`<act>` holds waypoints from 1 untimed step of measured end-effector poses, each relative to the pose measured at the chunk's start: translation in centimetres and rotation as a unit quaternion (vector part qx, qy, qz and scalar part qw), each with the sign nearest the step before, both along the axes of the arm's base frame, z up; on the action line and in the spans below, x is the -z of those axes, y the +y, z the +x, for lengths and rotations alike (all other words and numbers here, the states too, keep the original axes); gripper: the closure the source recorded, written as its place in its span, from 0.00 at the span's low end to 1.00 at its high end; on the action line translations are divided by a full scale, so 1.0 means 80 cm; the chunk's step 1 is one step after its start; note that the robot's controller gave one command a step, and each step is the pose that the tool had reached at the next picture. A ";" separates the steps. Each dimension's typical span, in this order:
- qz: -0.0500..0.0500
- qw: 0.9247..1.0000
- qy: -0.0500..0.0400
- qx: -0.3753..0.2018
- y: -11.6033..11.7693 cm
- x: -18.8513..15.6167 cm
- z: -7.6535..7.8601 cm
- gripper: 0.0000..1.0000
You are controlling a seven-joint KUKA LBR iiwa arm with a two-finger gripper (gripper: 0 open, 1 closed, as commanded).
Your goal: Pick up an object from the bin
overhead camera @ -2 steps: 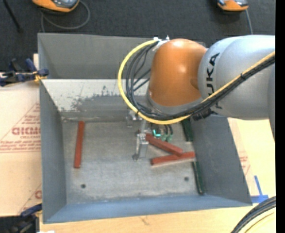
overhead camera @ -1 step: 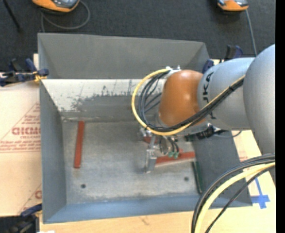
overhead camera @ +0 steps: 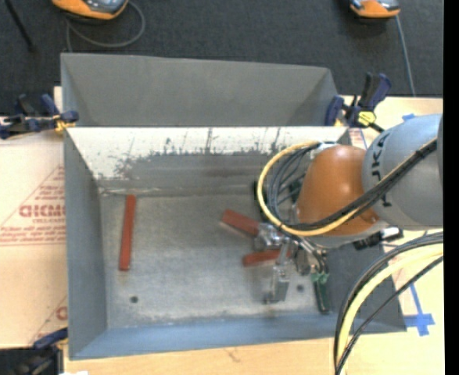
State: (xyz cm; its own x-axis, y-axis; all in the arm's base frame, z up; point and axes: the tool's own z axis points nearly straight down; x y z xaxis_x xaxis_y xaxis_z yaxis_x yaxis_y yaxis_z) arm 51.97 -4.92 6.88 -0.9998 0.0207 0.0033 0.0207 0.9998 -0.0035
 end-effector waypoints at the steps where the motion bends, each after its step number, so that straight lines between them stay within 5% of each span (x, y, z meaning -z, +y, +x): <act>1: 0.001 1.000 -0.003 -0.002 0.006 -0.002 0.004 1.00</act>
Offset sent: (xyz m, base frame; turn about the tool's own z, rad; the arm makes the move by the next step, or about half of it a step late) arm 0.0000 0.0000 0.0000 0.0000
